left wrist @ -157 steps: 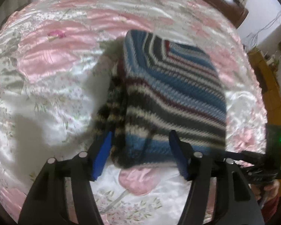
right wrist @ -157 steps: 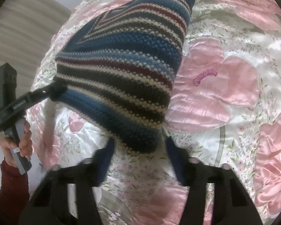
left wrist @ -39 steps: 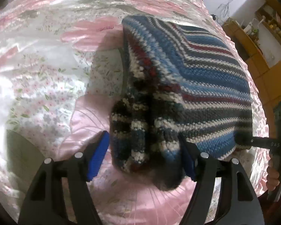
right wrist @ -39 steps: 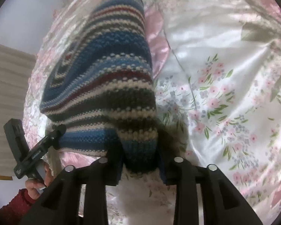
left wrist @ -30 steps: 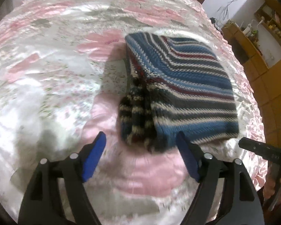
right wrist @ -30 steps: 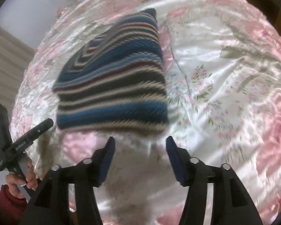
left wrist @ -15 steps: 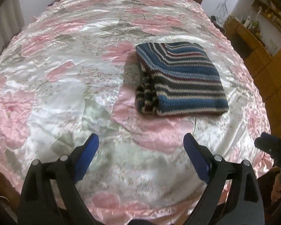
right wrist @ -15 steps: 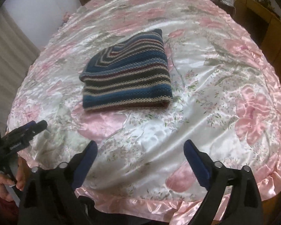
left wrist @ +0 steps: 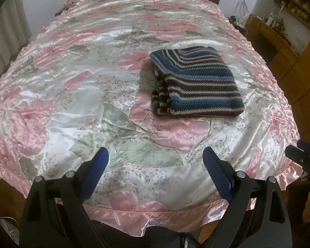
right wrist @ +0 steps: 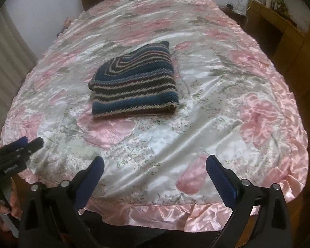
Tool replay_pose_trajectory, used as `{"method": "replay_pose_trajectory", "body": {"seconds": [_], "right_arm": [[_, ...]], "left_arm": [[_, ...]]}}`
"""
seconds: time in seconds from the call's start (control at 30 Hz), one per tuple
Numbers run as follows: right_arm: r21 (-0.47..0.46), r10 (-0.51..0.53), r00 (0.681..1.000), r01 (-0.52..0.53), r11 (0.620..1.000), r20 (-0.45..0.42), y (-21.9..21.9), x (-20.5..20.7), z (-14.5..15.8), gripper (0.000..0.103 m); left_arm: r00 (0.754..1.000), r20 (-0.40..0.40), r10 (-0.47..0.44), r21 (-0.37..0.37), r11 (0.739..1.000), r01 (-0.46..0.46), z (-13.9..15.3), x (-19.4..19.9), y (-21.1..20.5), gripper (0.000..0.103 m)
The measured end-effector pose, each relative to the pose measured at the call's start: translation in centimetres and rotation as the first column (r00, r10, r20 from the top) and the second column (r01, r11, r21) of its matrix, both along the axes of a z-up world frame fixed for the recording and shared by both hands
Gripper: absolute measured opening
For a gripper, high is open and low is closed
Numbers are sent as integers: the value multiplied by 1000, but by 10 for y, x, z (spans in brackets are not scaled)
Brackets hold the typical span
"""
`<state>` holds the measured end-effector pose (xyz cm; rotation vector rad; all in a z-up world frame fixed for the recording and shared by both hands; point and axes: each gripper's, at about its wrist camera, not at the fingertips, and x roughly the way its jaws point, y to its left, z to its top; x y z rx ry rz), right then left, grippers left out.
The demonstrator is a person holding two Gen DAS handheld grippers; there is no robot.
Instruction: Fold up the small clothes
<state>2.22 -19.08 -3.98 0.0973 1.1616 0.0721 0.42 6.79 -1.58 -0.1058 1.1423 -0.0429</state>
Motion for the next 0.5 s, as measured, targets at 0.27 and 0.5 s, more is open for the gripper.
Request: {"method": "replay_pose_trajectory", "body": {"seconds": [0.27,0.5], "right_arm": [[36,4,1000,-5,999,23,7,-10,17,99],[23,15,1000,-16,1000,24,16,-10,21,99]], "left_arm": [[998,68,-13,10,1000,12,30,-17,-1,94],[994,105,-20,26,1000,18,46,-28,-1,95]]}}
